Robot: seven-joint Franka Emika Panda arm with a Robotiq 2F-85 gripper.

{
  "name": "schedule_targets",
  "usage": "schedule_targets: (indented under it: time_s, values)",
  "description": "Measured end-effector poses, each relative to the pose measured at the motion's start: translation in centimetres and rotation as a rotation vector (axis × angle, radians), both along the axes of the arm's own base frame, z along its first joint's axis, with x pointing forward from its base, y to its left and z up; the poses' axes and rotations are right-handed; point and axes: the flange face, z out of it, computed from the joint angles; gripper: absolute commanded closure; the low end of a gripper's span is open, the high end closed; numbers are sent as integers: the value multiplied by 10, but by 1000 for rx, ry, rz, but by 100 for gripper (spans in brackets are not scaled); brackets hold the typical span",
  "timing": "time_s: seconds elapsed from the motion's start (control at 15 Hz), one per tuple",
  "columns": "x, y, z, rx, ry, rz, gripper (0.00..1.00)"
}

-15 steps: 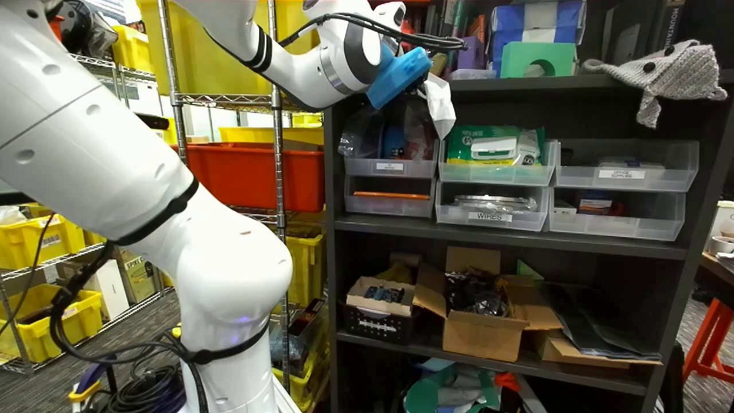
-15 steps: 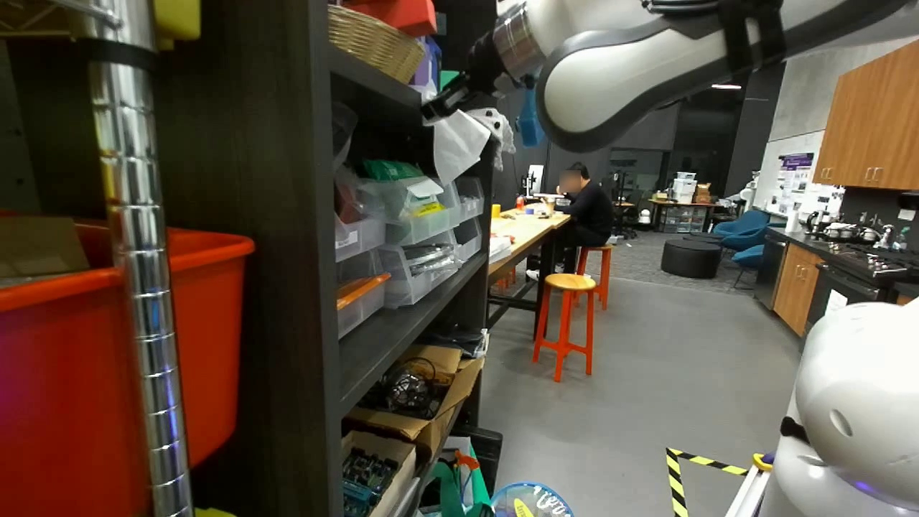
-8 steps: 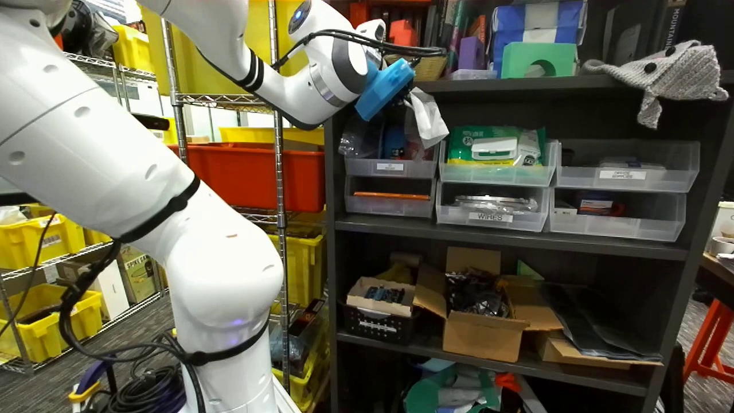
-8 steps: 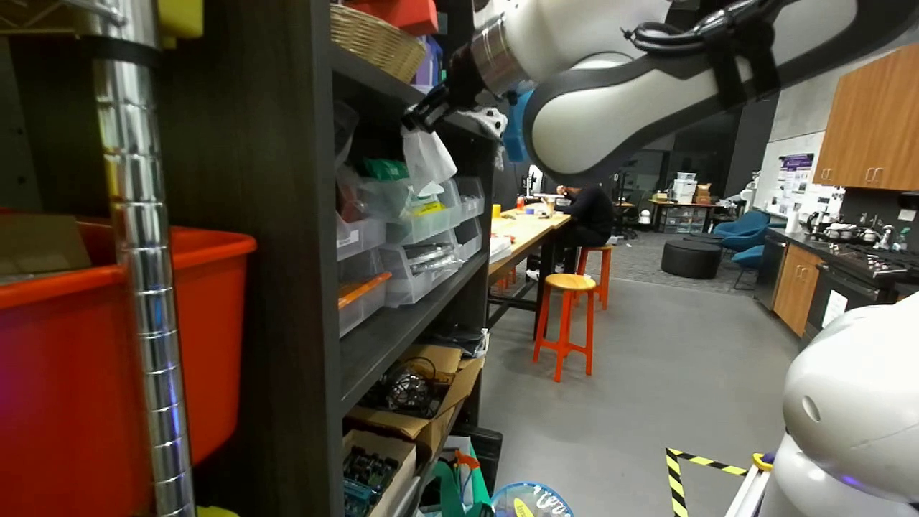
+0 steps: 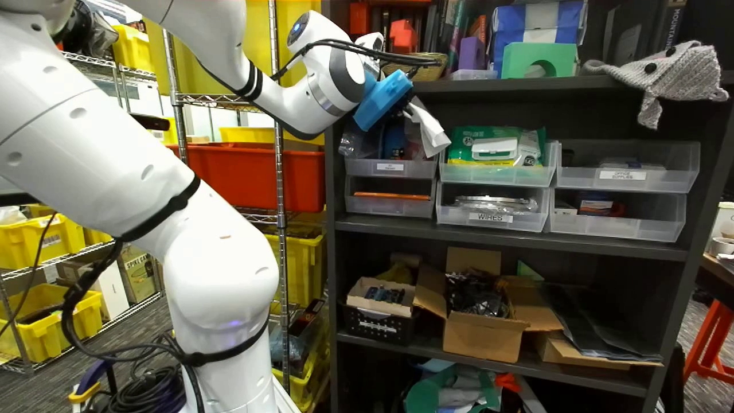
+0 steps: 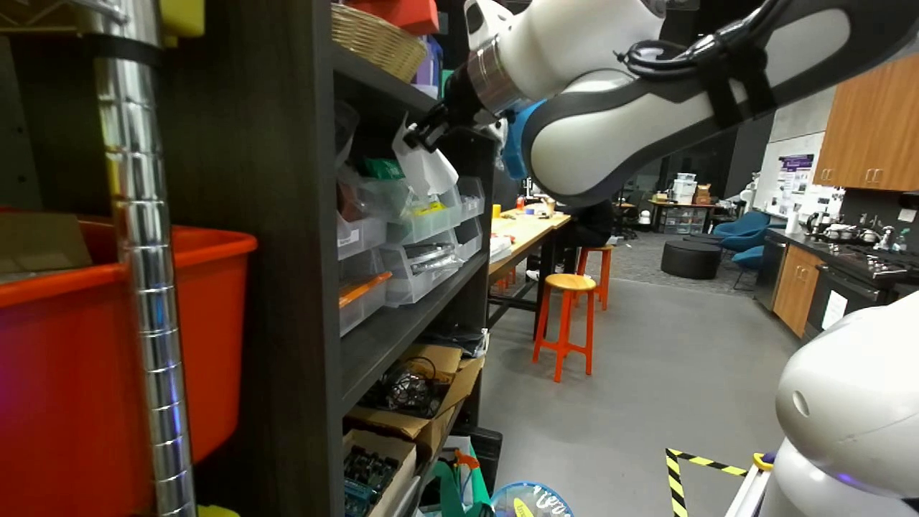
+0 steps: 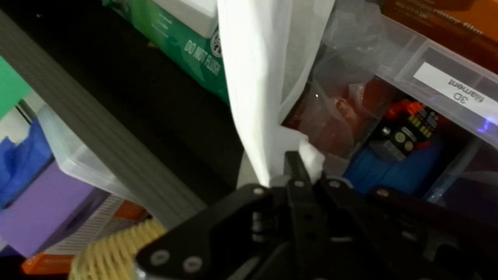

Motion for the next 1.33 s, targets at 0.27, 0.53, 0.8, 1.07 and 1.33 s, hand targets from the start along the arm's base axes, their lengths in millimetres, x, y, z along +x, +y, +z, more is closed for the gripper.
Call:
schedule_targets:
  time_s: [0.27,0.53,0.8,1.07,1.33]
  values:
    - [6,-53,10,88,-7,-101,99]
    - [7,-108,23,210,-9,-180,99]
    - [5,-144,44,329,-18,-214,99]
    - [1,-159,76,397,-43,-221,99]
    - [-1,-156,103,401,-80,-211,99]
